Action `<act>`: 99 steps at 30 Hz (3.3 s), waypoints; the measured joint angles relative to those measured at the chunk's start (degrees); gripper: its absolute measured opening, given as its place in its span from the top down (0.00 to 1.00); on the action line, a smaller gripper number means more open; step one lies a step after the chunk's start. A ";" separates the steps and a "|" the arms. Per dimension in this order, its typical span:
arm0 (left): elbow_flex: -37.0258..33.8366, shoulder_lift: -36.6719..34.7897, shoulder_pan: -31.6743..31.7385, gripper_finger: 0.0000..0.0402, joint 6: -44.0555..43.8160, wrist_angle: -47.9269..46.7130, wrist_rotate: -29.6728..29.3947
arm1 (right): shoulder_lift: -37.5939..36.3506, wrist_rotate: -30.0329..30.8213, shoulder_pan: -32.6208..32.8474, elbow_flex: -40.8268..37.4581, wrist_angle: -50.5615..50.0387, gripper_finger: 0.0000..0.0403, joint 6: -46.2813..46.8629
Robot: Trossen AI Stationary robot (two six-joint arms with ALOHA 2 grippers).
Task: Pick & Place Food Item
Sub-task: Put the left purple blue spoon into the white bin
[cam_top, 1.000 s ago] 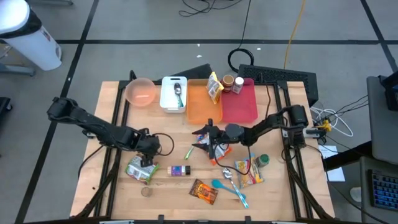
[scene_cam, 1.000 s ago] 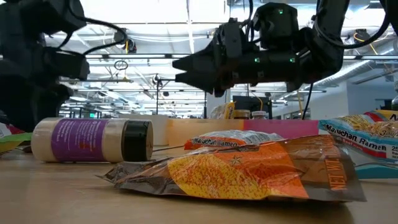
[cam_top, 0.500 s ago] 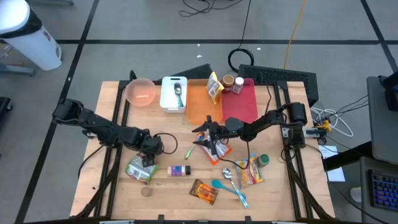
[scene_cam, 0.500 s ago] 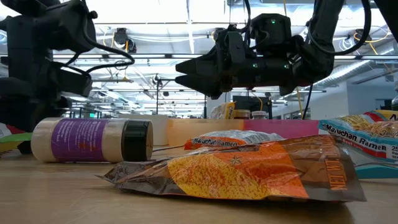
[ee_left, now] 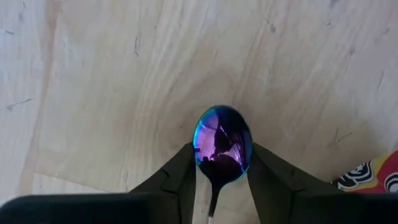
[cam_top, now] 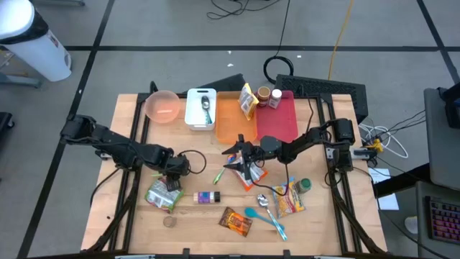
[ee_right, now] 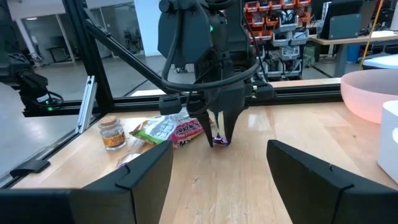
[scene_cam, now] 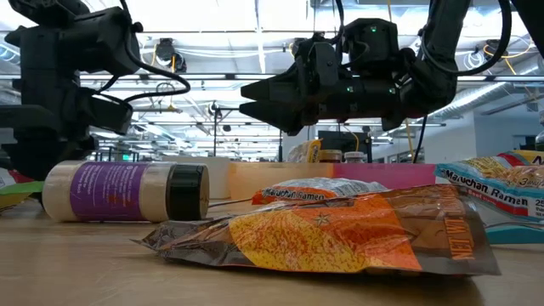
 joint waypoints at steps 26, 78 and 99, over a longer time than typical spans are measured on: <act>19.37 0.13 5.23 0.69 19.29 -8.60 -17.11 | 0.00 0.05 -2.78 0.89 0.27 0.37 24.85; 28.39 6.13 3.13 0.69 37.58 0.57 -34.11 | -0.04 6.23 -5.27 16.48 -21.34 0.64 26.00; 28.32 6.10 3.14 0.69 39.86 1.25 -34.40 | -0.03 6.17 -6.12 16.39 -23.14 0.99 23.29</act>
